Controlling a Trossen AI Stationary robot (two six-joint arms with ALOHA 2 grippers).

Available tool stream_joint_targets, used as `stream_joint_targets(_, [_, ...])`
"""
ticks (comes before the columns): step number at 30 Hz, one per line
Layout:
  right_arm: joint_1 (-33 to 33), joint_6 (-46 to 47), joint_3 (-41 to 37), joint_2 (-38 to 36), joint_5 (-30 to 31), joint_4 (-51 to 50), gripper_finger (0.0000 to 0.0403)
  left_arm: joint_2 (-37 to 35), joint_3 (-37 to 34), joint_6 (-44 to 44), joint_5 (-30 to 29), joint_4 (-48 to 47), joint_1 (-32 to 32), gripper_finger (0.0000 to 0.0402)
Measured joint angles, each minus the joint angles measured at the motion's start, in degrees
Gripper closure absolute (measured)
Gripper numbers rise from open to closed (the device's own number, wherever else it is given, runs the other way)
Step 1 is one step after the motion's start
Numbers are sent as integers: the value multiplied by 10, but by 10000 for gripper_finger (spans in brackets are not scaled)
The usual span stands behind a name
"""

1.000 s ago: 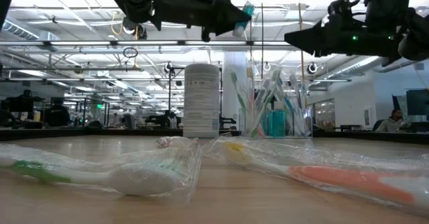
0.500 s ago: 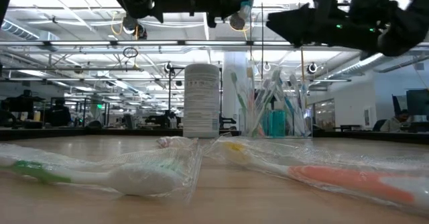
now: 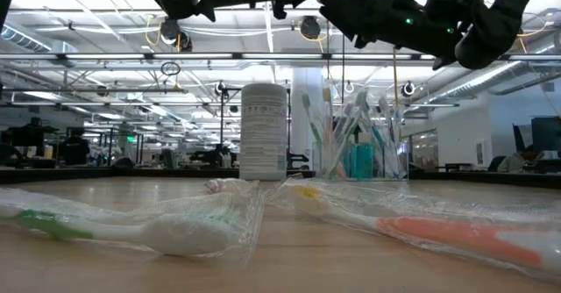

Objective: Pick & Place toothbrushing station
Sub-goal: Put the blue mouthwash into the transparent organizer

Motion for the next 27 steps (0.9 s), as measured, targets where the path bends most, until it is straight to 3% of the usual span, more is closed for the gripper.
stream_joint_targets(15, [4, -4, 11, -1, -15, 26, 212, 0, 0, 20, 0, 10, 1, 284])
stream_joint_targets(27, [7, -14, 11, -2, -25, 20, 293, 0, 0, 33, 4, 10, 0, 284])
